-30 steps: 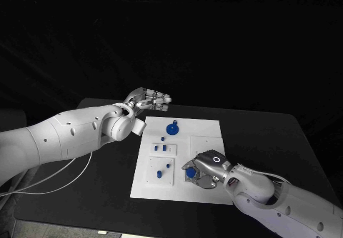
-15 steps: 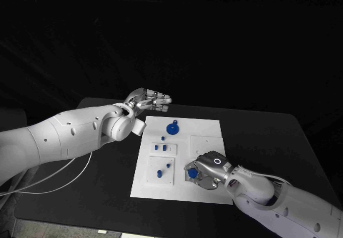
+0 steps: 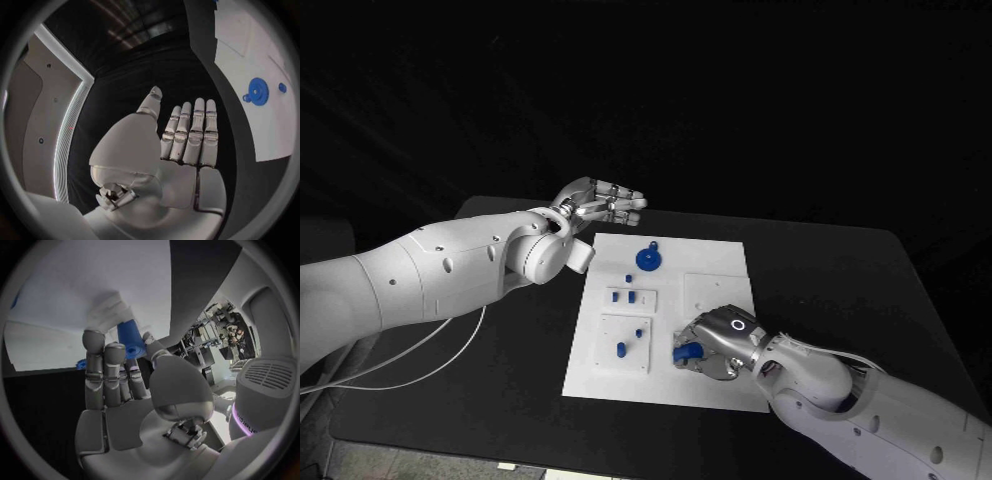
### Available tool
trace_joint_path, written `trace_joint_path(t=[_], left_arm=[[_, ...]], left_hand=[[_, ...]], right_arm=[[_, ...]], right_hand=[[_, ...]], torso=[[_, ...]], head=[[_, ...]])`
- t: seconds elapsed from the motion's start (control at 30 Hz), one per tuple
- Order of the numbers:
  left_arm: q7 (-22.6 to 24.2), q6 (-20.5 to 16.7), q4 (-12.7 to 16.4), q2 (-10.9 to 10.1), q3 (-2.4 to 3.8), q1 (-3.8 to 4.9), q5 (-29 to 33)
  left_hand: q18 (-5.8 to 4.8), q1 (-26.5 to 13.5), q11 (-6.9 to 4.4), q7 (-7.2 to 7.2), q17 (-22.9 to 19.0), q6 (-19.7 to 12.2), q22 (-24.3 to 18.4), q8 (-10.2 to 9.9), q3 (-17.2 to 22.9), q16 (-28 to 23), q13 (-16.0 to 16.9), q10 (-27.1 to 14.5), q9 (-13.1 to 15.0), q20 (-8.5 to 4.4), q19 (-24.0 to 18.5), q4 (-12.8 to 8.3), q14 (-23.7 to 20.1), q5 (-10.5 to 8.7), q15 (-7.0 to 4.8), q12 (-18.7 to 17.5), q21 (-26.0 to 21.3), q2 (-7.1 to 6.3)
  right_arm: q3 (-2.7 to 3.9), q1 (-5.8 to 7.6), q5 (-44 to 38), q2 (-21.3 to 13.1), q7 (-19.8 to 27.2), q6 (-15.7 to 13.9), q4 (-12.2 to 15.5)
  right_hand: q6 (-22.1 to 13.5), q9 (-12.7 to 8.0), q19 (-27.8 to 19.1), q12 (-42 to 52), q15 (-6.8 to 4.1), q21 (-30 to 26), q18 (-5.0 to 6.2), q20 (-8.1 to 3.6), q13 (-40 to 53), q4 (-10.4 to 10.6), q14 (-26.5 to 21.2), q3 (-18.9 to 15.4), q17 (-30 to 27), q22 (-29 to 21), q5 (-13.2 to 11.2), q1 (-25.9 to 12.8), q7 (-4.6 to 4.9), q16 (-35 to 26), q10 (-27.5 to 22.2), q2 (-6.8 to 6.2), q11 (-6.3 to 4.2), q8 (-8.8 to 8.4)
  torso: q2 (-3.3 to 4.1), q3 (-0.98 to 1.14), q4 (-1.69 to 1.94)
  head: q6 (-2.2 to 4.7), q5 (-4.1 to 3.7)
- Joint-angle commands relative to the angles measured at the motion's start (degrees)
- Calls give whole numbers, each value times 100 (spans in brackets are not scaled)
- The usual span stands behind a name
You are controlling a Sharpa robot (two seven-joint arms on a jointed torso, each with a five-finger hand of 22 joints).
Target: Assemble the parts on the task board
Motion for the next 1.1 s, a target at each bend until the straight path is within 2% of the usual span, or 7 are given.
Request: trace_joint_path(t=[0.03,0.4,0.53,0.77,0.87,1.1], left_arm=[[20,66,14,2,3,2,-26],[16,56,15,-4,3,2,-26],[15,55,16,-4,3,2,-26],[14,54,15,-7,3,2,-27],[12,55,15,-11,3,2,-27],[4,64,11,-19,3,2,-34]], left_hand=[[-3,-7,13,11,3,-38,-2,23,-4,-4,1,-46,3,1,19,7,-16,10,36,-1,39,27],[-3,1,12,10,3,-47,-2,22,2,-3,1,-44,3,-1,23,3,-5,9,33,-1,42,41],[-3,1,12,10,3,-47,-2,22,2,-3,1,-44,3,-1,23,3,-5,9,33,-1,42,41],[-4,6,13,12,3,-66,-3,21,6,-4,1,-47,2,-1,22,-8,-9,15,33,-1,41,44],[-4,6,13,12,3,-66,-3,21,6,-4,1,-47,2,-1,22,-8,-9,15,33,-1,41,44],[-4,6,13,12,3,-66,-3,21,6,-4,1,-47,2,-1,22,-8,-9,15,33,-1,41,44]], right_arm=[[-14,-9,72,10,136,129,-2],[-28,-9,69,9,95,144,19],[-30,-9,69,7,45,93,45],[-30,-9,79,-13,-70,-22,132],[-31,-9,88,-31,-108,-45,192],[-30,-9,102,-64,-179,-83,289]], right_hand=[[-47,-27,249,15,24,-22,61,38,4,-19,-21,-76,-35,-35,15,-17,-14,32,-53,-36,5,-20],[-85,-28,244,15,25,-60,83,40,4,-11,-39,-325,-113,-148,30,-13,-3,59,-97,-55,16,-20],[-189,-30,243,16,26,-115,104,39,5,31,-43,-423,-137,-207,44,-31,-28,54,-131,-90,27,-21],[-570,-36,241,18,41,-276,196,59,5,326,-53,-781,-216,-398,236,-74,-109,31,-245,-250,77,-17],[-604,-37,240,17,31,-289,215,51,5,498,-56,-924,-259,-502,227,-11,-121,34,-255,-285,79,-19],[-722,-36,235,17,20,-328,235,42,5,689,-59,-1041,-306,-666,164,35,-182,30,-279,-375,85,-19]], torso=[[1,0,1],[1,4,-2],[1,6,-3],[1,6,0],[3,5,-2],[2,6,-4]], head=[[-2,2],[-1,8],[4,4],[5,-7],[7,-7],[3,-2]])
